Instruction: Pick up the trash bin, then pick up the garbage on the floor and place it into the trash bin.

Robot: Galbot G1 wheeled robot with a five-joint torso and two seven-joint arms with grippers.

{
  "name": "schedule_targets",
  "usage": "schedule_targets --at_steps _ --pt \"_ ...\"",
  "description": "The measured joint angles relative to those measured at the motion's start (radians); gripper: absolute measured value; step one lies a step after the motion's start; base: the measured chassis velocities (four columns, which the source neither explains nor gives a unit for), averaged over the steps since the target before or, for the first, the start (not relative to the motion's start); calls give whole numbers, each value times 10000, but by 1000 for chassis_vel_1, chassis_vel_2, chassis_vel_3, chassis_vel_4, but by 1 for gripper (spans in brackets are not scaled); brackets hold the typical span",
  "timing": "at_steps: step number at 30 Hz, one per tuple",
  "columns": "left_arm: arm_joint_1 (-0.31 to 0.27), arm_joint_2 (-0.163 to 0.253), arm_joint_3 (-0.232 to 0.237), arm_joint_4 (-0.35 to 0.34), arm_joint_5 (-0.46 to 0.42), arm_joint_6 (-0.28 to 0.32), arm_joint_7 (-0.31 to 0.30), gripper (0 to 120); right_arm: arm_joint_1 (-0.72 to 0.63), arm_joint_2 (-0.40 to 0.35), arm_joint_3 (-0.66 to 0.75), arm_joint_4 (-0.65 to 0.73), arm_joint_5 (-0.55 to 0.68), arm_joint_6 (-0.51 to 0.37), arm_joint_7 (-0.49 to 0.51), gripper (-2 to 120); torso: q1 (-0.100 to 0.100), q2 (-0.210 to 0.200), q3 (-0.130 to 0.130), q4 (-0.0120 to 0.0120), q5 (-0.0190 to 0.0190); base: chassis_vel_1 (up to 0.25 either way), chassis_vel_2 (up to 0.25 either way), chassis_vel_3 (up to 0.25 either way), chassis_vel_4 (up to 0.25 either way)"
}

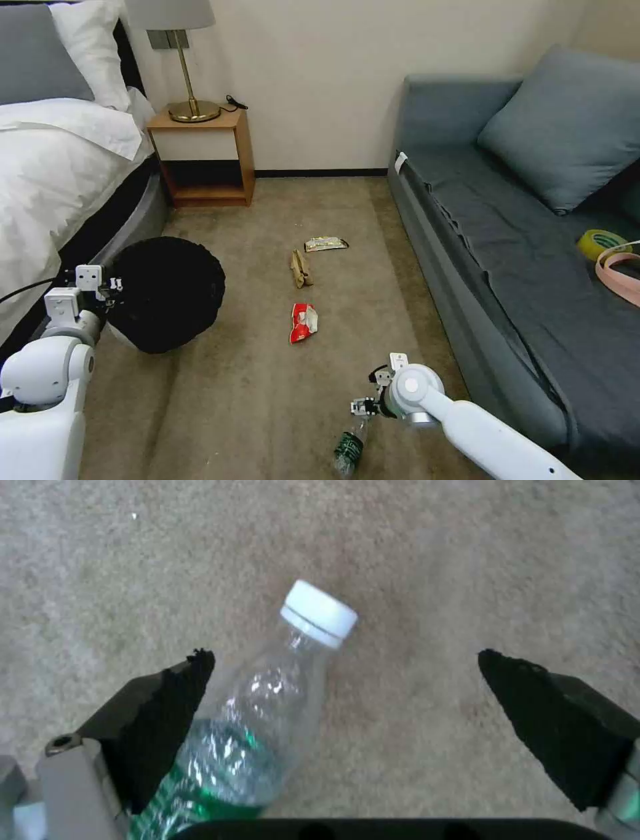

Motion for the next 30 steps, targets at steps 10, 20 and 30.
schedule_targets --at_steps 10,20,30 --pt "12 93 -76 -55 -25 57 -17 4 222 642 -429 -676 -616 8 -575 100 0 0 0 2 0 0 0 0 0" --pt "6 200 -115 -13 -157 44 -18 4 180 751 -579 -1226 -1384 8 -1373 100 0 0 0 2 -1 0 0 0 0" --pt "-90 256 -76 58 -199 43 -25 4 21 634 -482 -1370 -1776 7 -2171 80 -1 2 -1 -3 -11 0 0 0 0"
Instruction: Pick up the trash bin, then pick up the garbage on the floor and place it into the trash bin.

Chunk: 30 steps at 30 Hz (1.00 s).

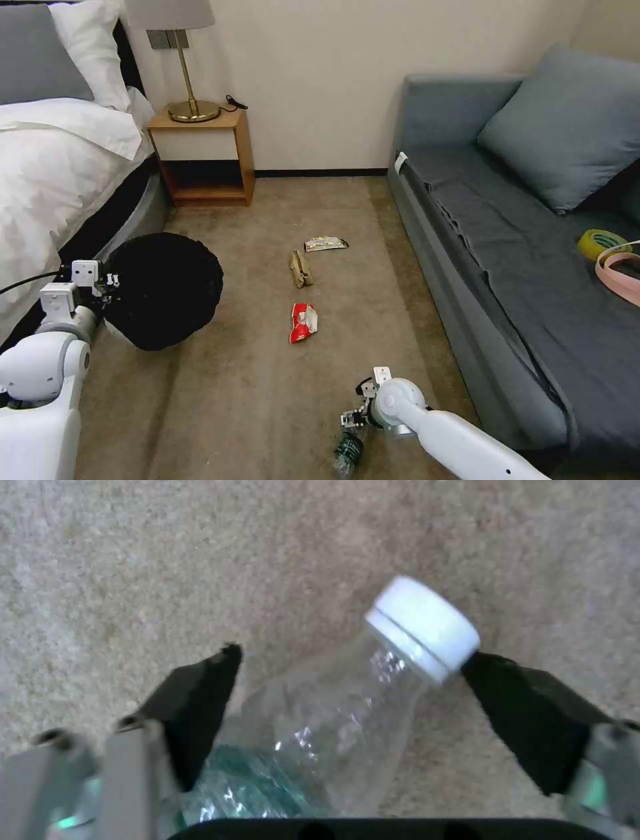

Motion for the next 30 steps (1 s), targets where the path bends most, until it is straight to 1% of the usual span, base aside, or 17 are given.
schedule_targets --at_steps 3,4,8,9,12,13,14,15,17,18,20,21,25,26,30 --pt "24 28 0 15 -25 0 0 4 -41 -54 48 3 -171 -1 -258 70 0 2 -1 -5 -5 0 0 0 0" --pt "24 28 0 15 -25 0 0 4 -41 -54 48 3 -171 -1 -258 70 0 2 -1 -5 -5 0 0 0 0" --pt "25 40 -4 15 -49 0 -1 4 -65 -117 90 44 -225 -1 -340 57 0 2 0 -5 -2 0 0 0 0" --pt "25 40 -4 15 -49 0 -1 4 -65 -117 90 44 -225 -1 -340 57 0 2 0 -5 -2 0 0 0 0" --pt "17 35 -4 5 -52 0 -4 4 -57 -146 93 64 -231 -1 -340 48 -1 2 0 -5 0 0 0 0 0" --pt "17 27 0 3 -54 0 -5 4 -60 -147 94 75 -232 3 -366 45 0 0 1 -1 12 0 0 0 0" --pt "17 27 0 3 -54 0 -5 4 -60 -147 94 75 -232 3 -366 45 0 0 1 -1 12 0 0 0 0" --pt "21 22 2 1 -54 0 -6 4 -55 -152 99 74 -236 3 -367 41 0 0 1 0 15 0 0 0 0" --pt "53 -9 13 -6 -51 -1 -6 4 -56 -147 106 73 -279 19 -462 32 1 -3 2 10 20 0 0 0 0" --pt "62 -19 18 -10 -51 -1 -5 4 -57 -129 90 87 -321 20 -523 28 1 -4 4 13 31 0 0 0 0" --pt "70 -24 14 -17 -48 -7 -8 4 -53 -137 109 79 -369 16 -571 27 0 -4 3 15 30 0 0 0 0" --pt "82 -35 15 -20 -47 -20 -8 4 -45 -131 116 79 -418 16 -624 27 1 -4 4 11 22 0 0 0 0" --pt "118 -44 10 -41 -48 -22 -7 4 12 -115 127 84 -505 15 -749 27 1 -4 4 12 27 0 0 0 0" --pt "146 -45 -7 -72 -50 -26 -8 4 72 -116 136 105 -547 15 -795 27 1 -4 4 8 18 0 0 0 0" --pt "184 -43 -26 -100 -55 -27 -7 4 209 -133 126 157 -598 15 -871 27 1 -4 4 6 17 0 0 0 0"
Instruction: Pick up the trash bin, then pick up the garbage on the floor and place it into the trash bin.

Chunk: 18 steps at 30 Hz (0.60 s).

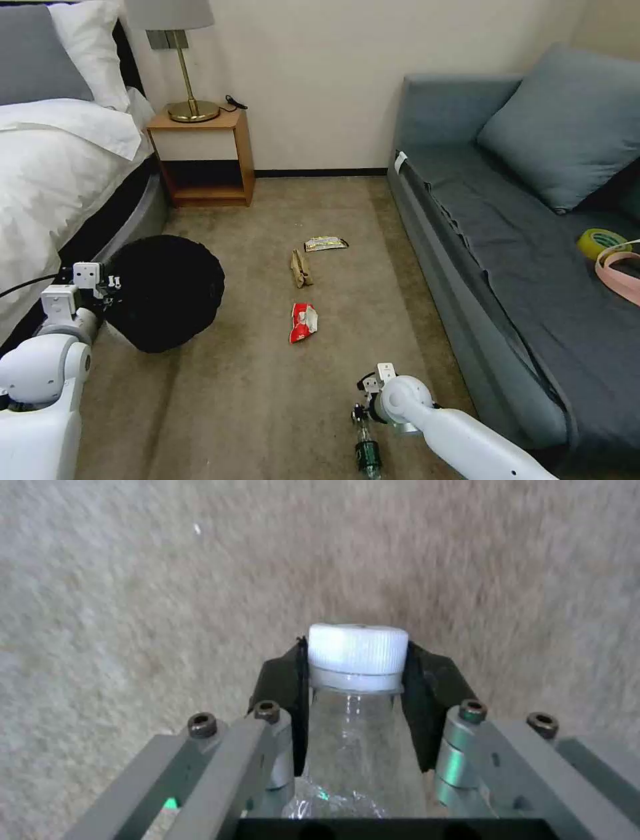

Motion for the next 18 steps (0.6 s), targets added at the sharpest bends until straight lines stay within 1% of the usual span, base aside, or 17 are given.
schedule_targets --at_steps 5,10,13,15,18 --pt "58 1 -15 -43 -3 -1 4 4 248 -127 -66 165 -37 -2 -46 27 0 0 -1 -1 -3 0 0 0 0" --pt "61 6 -12 -50 -161 85 0 4 589 -305 17 555 -400 -7 -352 27 0 0 -1 -3 -4 0 0 0 0" --pt "76 108 -12 -148 -615 360 -64 4 1158 -390 313 1228 -615 -11 -722 27 0 0 -1 -3 -5 0 0 0 0" --pt "82 125 -12 -172 -707 406 -79 4 1290 -391 372 1375 -622 -11 -778 27 0 0 -1 -3 -5 0 0 0 0" --pt "124 160 0 -303 -991 567 -141 4 2083 -301 641 2184 -547 -12 -1021 27 0 0 -1 -2 -7 0 0 0 0"
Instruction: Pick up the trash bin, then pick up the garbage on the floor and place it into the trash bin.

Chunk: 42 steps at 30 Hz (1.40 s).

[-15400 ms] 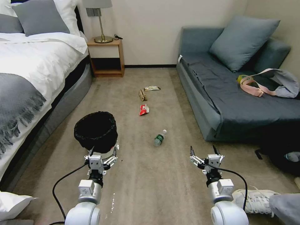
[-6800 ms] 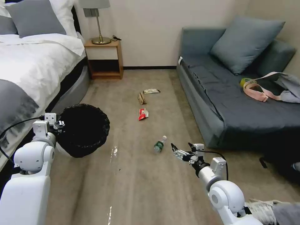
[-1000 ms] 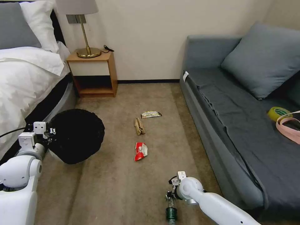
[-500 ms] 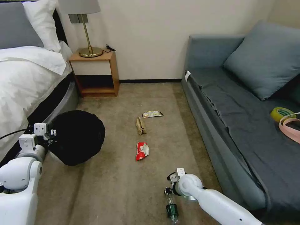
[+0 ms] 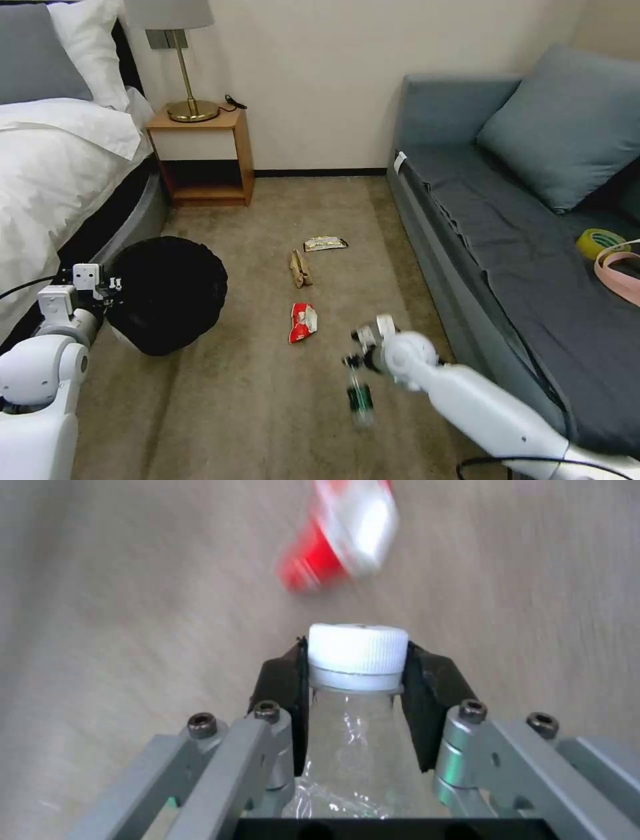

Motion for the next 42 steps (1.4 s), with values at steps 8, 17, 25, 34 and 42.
schedule_targets --at_steps 8,17,25,34,42 --pt "151 -131 139 -258 -419 118 -32 4 1200 1368 448 794 104 -2 -494 27 0 1 0 -1 -2 0 0 0 0" --pt "161 -183 285 -346 -672 216 -48 4 2061 2726 480 735 113 246 -938 27 0 1 0 1 -2 0 0 0 0" --pt "-107 -301 584 -402 -632 297 -162 4 3186 4194 582 -811 -290 1189 -1557 27 0 1 0 0 -1 0 0 0 0" --pt "-165 -401 708 -457 -589 317 -201 4 3124 5557 168 -2137 -1156 2205 -2062 27 0 1 -1 1 -2 0 0 0 0" --pt "-195 -352 677 -459 -643 315 -219 4 2604 5543 -421 -2419 -2173 2761 -2530 33 0 1 -1 -1 0 0 0 0 0"
